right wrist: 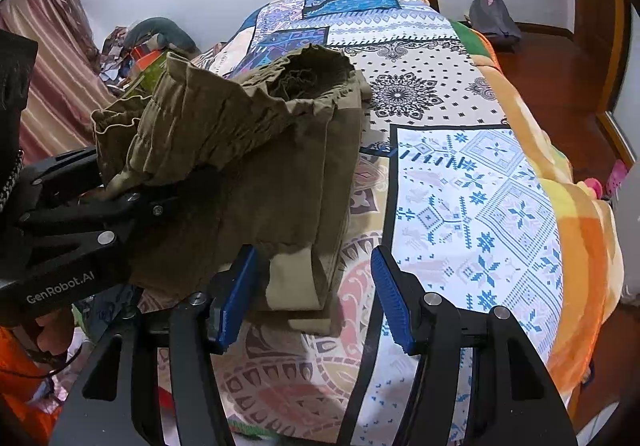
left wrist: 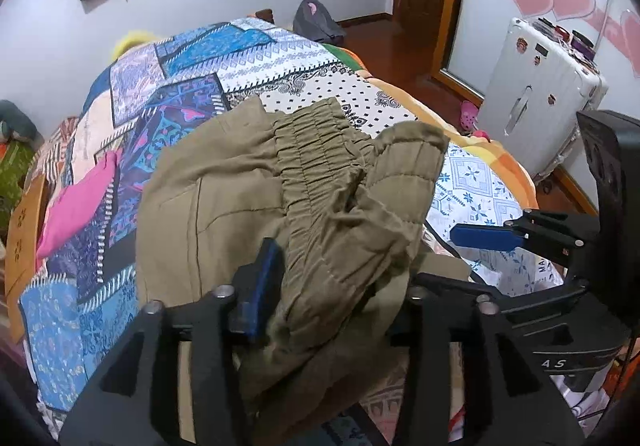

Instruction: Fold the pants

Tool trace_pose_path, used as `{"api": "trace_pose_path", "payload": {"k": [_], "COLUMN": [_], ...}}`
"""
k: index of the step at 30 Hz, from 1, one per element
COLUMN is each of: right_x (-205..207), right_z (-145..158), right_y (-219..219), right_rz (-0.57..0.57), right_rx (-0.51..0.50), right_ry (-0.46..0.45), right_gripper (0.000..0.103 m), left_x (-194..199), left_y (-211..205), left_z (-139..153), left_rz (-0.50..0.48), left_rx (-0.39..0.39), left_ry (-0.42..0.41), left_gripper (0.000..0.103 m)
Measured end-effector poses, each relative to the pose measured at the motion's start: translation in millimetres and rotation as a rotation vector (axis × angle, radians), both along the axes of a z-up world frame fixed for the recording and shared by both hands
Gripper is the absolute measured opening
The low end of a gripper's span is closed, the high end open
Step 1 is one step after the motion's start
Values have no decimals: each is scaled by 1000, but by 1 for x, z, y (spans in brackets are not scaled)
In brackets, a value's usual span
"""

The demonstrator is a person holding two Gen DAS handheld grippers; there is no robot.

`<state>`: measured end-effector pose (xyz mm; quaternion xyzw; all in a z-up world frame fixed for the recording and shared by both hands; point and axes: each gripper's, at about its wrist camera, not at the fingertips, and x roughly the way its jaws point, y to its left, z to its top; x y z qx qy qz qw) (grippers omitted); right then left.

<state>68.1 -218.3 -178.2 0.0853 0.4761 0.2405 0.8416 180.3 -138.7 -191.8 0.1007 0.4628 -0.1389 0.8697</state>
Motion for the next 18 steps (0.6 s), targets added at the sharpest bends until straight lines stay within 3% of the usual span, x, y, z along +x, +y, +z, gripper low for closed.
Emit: {"api": "trace_pose_path", "payload": {"k": [2,8,14,18], "right_x": [-2,-5,-9,-11], "right_z": [1,2,7,11], "right_y": [-3,-11,-13,-7], "right_rz": [-6,-23,-30,-14], "right_rx": [-2,-2,2,7], "right_ry": [-1,-2,-8,-9], "right_gripper": [55,55,55,55], "left_x": [-2,-11,-16,-13], "left_y": [3,1,25,51], "left_z": [3,18,44,48], "left_rz": [-4,-12,2,81], "left_rx": [-57,-72,-177,-126], "left_ry": [18,-16,-34,-77], "left_gripper": [81,83,85,88]}}
